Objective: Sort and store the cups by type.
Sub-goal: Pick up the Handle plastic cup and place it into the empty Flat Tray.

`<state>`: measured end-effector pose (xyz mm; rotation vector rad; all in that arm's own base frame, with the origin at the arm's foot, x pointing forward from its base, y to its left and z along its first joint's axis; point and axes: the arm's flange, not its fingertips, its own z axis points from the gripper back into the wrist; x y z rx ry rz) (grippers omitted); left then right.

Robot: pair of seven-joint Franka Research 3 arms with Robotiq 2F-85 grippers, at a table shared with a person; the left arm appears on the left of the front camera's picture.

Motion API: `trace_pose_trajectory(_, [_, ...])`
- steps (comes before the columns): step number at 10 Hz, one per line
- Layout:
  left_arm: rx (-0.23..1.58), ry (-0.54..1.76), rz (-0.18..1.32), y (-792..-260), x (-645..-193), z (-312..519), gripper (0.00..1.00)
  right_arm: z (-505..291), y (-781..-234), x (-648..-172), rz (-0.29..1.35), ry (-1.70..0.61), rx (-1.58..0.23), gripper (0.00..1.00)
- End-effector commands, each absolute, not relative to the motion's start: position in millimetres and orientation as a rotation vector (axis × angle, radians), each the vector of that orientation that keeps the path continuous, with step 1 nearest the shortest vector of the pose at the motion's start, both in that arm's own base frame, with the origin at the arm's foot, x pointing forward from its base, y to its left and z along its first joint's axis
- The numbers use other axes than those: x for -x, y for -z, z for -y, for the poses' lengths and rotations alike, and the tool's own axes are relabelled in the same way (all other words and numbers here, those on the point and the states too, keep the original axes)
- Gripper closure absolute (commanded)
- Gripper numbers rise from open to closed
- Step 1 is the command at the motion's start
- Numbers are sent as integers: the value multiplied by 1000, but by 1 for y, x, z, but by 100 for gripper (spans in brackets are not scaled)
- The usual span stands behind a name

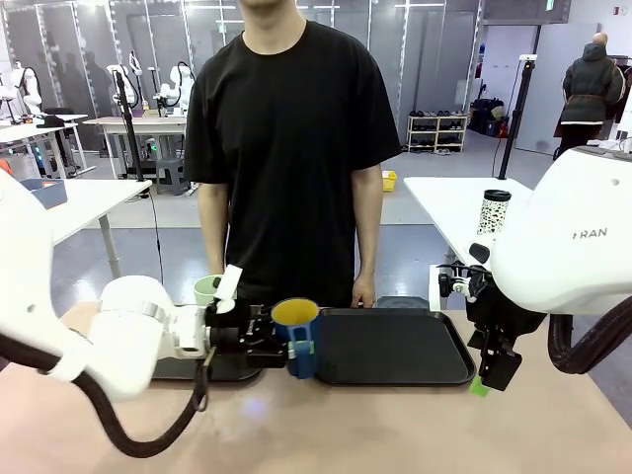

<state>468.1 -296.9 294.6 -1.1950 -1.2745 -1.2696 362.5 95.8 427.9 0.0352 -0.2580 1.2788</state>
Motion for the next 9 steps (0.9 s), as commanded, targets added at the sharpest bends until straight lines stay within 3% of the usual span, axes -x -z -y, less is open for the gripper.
trace_pose_trajectory(1, [1140, 1290, 1326, -257, -450, 339, 24, -98, -422, -359, 263, -1252, -23, 0])
trace_pose_trajectory(5, [1155, 1270, 1315, -265, -465, 404, 24, -98, -422, -359, 263, -1252, -23, 0])
trace_pose_trajectory(9, [1208, 1258, 1265, -283, -470, 402, 24, -98, -422, -359, 263, -1252, -23, 0])
